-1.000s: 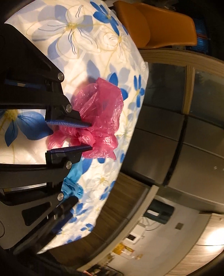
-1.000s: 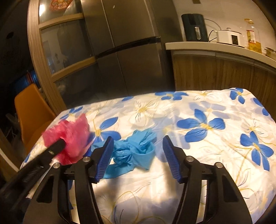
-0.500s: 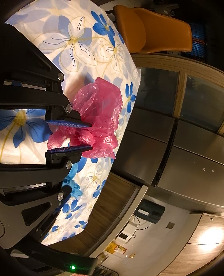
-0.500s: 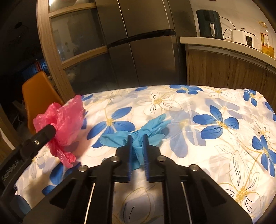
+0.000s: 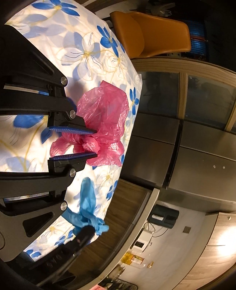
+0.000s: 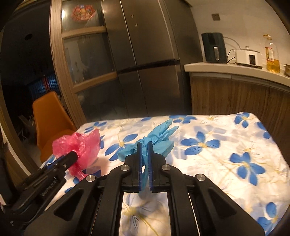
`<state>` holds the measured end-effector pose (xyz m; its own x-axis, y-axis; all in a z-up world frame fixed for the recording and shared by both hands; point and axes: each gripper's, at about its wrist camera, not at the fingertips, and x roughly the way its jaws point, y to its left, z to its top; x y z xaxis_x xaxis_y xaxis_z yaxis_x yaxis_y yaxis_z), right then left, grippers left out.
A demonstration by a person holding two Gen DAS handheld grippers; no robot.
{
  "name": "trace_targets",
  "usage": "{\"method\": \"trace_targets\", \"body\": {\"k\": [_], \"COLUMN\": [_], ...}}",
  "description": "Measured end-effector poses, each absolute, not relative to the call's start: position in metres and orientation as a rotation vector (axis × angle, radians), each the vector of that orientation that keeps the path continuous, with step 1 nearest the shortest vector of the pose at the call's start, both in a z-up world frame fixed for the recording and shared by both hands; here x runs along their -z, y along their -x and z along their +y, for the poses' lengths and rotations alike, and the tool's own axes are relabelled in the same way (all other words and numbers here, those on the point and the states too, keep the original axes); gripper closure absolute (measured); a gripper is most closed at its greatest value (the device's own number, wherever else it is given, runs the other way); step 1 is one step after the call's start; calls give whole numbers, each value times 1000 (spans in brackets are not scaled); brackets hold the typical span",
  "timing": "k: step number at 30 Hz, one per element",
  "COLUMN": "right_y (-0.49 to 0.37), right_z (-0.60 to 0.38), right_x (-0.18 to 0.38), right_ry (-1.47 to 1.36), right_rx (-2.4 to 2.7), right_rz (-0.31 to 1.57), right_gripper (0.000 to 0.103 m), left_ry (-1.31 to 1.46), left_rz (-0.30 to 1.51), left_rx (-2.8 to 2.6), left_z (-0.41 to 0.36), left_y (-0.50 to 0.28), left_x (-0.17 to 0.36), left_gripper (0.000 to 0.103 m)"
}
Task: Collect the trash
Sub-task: 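Carry the pink bag and blue glove over the black trash bin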
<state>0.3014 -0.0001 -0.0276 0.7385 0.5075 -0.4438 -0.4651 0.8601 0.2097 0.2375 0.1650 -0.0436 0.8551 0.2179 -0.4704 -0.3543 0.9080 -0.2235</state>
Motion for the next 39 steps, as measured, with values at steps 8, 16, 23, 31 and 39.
{"method": "trace_targets", "body": {"k": [8,16,23,31,39], "right_y": [-272,-250,-241,-236,-231], "right_z": [-54,-101,-143,-186,-225], "right_x": [3,-9,-16,-20,-21], "right_ry": [-111,-130,-147,-171,-189], "right_rx": [-495,-446,-381,-306,-237], "right_rz": [446,408,383,361,345], "right_gripper": [97,97,97,97,97], "left_ry": [281,246,211,164,138], "left_rz": [433,421,430,432,436], "left_rx": [-265,-194,-116,-32,36], "left_z": [130,85,41,-10,-51], "left_y": [-222,-220,-225,-231,-236], "left_x": [24,12,9,6,7], "left_gripper": [84,84,85,85,84]}}
